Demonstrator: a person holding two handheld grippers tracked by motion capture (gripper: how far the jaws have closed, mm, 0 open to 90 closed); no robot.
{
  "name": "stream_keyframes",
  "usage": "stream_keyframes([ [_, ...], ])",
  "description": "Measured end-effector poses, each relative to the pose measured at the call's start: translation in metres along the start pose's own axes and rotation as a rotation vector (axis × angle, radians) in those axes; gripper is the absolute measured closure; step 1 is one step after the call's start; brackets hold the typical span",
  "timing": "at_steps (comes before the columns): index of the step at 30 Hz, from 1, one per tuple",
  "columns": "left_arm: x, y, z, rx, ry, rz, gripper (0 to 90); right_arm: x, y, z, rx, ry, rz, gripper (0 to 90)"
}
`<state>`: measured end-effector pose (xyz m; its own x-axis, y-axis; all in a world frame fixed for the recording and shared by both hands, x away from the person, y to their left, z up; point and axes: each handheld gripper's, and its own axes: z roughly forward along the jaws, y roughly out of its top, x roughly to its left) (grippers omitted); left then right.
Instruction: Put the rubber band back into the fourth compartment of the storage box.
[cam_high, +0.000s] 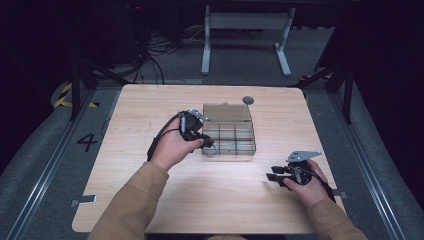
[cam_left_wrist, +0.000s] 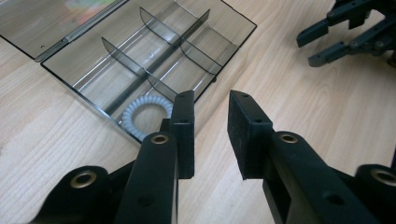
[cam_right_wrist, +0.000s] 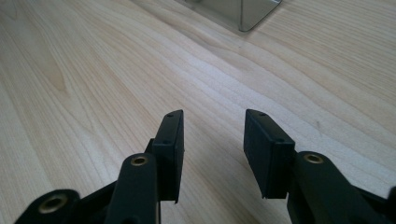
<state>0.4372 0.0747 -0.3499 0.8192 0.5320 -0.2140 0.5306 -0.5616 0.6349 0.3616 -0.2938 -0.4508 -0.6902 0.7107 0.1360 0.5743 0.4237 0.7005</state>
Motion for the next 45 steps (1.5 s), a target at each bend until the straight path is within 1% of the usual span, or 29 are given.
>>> stream_keyframes([
  [5,-0.007,-0.006,-0.011,-0.005,-0.009,0.011,71.6,-0.001,0.0,0.0,0.001,-0.002,0.001,59.2],
  [9,-0.01,-0.011,-0.017,-0.004,-0.015,0.018,71.6,-0.001,0.0,0.0,0.003,-0.005,0.004,59.2],
  [15,-0.007,-0.022,-0.026,-0.01,-0.012,0.012,71.7,0.0,0.0,0.0,0.004,-0.008,0.005,59.2],
  [16,-0.007,-0.022,-0.026,-0.01,-0.012,0.012,71.7,0.0,0.0,0.0,0.004,-0.008,0.005,59.2],
  [18,-0.007,-0.029,-0.03,-0.013,-0.009,0.009,71.7,-0.001,-0.001,0.0,0.005,-0.01,0.005,59.2],
  [23,-0.008,-0.038,-0.034,-0.018,-0.01,0.009,71.7,-0.001,-0.001,0.0,0.007,-0.015,0.006,59.2],
  [28,-0.009,-0.043,-0.039,-0.016,-0.008,0.015,71.6,-0.001,-0.002,0.0,0.009,-0.018,0.007,59.2],
  [29,-0.01,-0.046,-0.041,-0.019,-0.01,0.013,71.6,-0.001,-0.002,0.0,0.011,-0.021,0.009,59.2],
  [33,-0.01,-0.052,-0.044,-0.011,-0.004,0.016,71.3,-0.001,-0.003,-0.001,0.011,-0.02,0.009,59.2],
  [35,-0.01,-0.059,-0.048,-0.01,0.003,0.01,71.1,-0.001,-0.003,-0.001,0.011,-0.022,0.008,59.1],
  [37,-0.009,-0.064,-0.049,-0.009,0.002,0.0,70.8,-0.001,-0.003,-0.001,0.011,-0.022,0.009,59.1],
  [39,-0.007,-0.068,-0.05,-0.006,0.009,-0.007,70.7,-0.001,-0.004,-0.001,0.013,-0.024,0.009,58.9],
  [40,-0.007,-0.068,-0.05,-0.006,0.009,-0.007,70.7,-0.001,-0.004,-0.001,0.012,-0.021,0.01,58.9],
  [45,-0.005,-0.082,-0.053,-0.004,0.02,-0.022,70.4,-0.001,-0.004,-0.001,0.011,-0.024,0.009,58.9],
])
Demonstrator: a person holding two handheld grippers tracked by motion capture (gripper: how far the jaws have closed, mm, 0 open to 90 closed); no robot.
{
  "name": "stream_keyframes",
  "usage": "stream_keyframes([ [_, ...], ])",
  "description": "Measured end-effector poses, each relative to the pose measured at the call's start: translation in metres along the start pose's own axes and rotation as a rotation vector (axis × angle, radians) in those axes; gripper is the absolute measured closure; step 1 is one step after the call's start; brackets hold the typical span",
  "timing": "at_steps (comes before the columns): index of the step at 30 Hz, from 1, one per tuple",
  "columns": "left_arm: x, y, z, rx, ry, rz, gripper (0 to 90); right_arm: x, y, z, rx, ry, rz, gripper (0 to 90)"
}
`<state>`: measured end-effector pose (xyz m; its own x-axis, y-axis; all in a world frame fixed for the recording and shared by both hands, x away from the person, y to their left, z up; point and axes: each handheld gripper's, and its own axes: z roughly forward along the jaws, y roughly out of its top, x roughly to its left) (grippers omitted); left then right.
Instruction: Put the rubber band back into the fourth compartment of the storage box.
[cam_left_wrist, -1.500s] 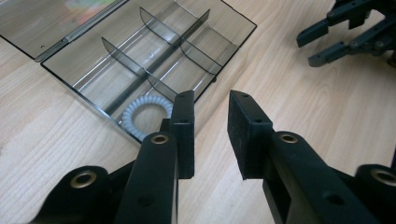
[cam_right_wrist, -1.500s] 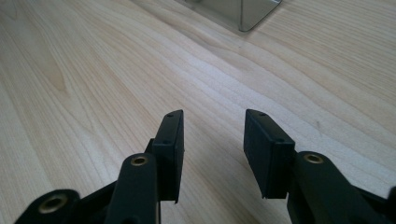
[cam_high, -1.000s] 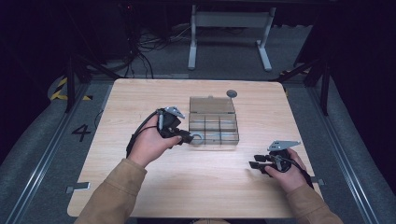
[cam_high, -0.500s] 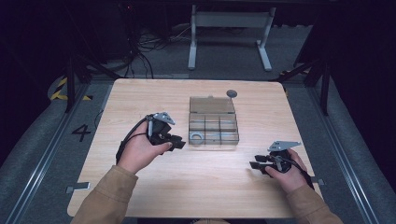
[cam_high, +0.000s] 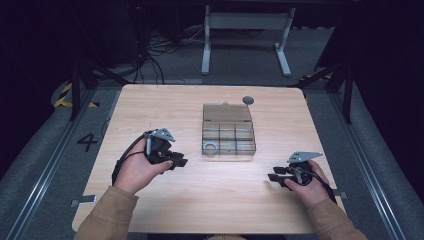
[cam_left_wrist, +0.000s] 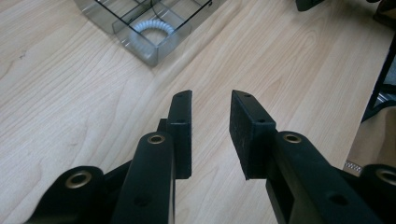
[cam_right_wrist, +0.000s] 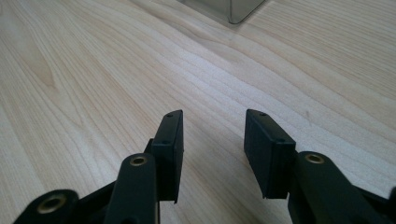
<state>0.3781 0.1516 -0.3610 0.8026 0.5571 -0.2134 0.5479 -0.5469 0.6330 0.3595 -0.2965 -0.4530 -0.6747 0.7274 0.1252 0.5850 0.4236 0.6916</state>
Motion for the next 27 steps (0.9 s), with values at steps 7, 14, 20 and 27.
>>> stream_keyframes([
  [7,0.002,-0.019,-0.003,-0.001,0.005,-0.018,69.5,0.0,0.0,0.0,0.005,0.0,-0.001,58.9],
  [14,0.007,-0.033,-0.007,0.004,0.022,-0.034,68.3,0.001,0.0,0.001,0.005,-0.002,-0.002,58.7],
  [20,0.011,-0.04,-0.009,0.007,0.036,-0.057,68.0,0.0,0.0,0.002,0.008,-0.001,0.001,58.7],
  [27,0.022,-0.054,-0.008,0.029,0.051,-0.091,67.0,0.0,-0.001,0.002,0.009,0.001,0.0,58.7],
])
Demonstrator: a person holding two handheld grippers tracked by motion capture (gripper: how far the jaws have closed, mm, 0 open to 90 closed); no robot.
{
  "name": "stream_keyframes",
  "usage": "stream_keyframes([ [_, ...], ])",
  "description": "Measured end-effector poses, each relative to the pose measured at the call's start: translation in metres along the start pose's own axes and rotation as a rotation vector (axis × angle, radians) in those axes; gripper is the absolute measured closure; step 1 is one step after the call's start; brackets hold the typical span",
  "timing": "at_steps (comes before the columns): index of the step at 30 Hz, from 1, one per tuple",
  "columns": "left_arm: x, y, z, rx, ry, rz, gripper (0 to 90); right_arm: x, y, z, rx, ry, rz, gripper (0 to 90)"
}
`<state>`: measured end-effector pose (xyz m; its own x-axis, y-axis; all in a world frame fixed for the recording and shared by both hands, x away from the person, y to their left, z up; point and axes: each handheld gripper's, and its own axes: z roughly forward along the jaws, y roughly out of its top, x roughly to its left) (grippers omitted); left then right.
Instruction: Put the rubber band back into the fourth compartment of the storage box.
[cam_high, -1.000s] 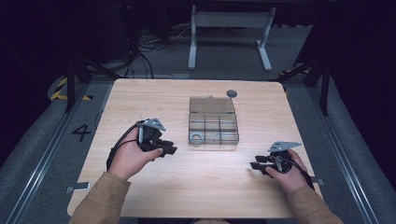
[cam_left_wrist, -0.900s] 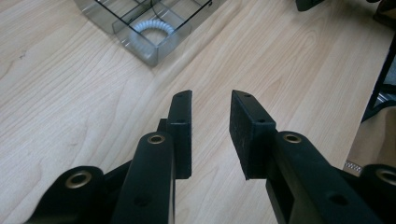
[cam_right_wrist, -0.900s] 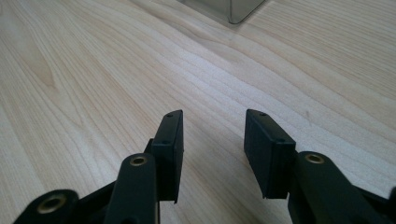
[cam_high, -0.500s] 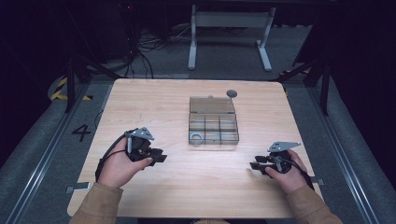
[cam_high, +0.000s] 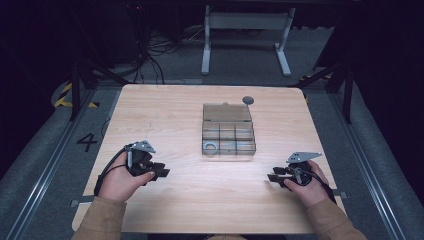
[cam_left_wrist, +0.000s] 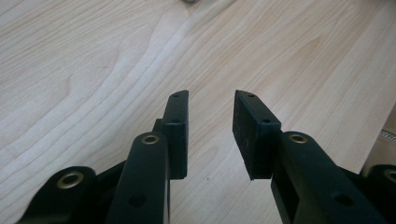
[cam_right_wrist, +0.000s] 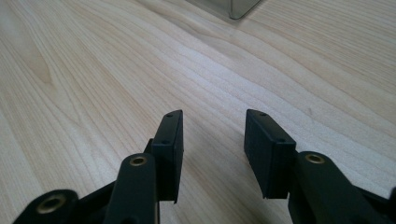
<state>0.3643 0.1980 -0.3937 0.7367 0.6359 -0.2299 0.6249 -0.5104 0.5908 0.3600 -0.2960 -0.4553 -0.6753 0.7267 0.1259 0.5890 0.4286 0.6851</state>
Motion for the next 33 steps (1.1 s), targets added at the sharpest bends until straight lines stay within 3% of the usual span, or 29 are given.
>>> stream_keyframes([
  [3,0.003,-0.004,0.0,0.024,-0.005,0.025,66.2,0.0,0.0,0.0,0.0,-0.002,-0.001,58.7],
  [17,0.025,-0.027,0.007,0.055,0.03,-0.049,64.6,0.0,-0.001,0.001,0.004,-0.003,-0.005,58.3],
  [20,0.027,-0.032,0.01,0.09,0.041,-0.046,64.1,0.0,-0.001,0.001,0.003,-0.003,-0.006,58.1],
  [24,0.029,-0.036,0.011,0.091,0.034,-0.061,62.7,0.0,-0.001,0.001,0.003,-0.003,-0.007,58.0],
  [29,0.03,-0.04,0.015,0.159,0.057,-0.07,60.3,0.001,-0.001,0.001,0.004,-0.006,-0.011,57.9],
  [33,0.029,-0.039,0.014,0.151,0.041,-0.071,57.0,0.001,-0.001,0.001,0.002,-0.004,-0.011,57.5],
])
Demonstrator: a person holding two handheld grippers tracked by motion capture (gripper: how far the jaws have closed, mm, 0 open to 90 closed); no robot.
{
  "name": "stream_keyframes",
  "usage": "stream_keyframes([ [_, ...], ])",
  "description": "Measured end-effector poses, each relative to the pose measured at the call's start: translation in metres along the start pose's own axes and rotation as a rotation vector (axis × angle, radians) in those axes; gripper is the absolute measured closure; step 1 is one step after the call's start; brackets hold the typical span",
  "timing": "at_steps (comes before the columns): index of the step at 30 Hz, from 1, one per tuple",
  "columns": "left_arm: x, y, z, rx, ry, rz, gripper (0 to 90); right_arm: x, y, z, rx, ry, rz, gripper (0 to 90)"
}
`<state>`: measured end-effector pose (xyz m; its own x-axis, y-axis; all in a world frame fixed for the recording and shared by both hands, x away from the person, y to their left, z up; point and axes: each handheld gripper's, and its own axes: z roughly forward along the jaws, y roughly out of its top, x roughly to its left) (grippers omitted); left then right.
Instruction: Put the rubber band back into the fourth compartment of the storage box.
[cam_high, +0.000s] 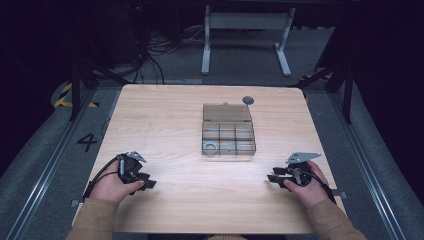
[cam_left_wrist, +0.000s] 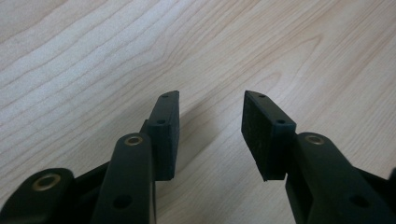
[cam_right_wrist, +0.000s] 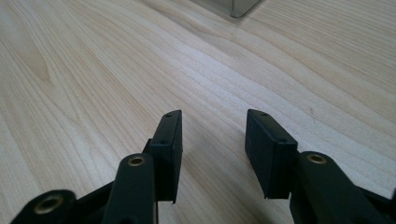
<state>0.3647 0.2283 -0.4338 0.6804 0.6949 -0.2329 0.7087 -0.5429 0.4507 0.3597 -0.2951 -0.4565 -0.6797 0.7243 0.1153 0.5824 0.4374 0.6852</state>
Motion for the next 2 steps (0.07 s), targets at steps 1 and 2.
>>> stream_keyframes([
  [1,-0.0003,0.0001,-0.0001,-0.005,-0.001,-0.002,56.8,0.0,0.0,0.0001,0.0,0.0,-0.001,57.4],
  [2,-0.0003,0.0001,-0.0001,-0.005,-0.001,-0.002,56.3,0.0,0.0,0.0001,0.0,0.0,-0.001,57.4],
])
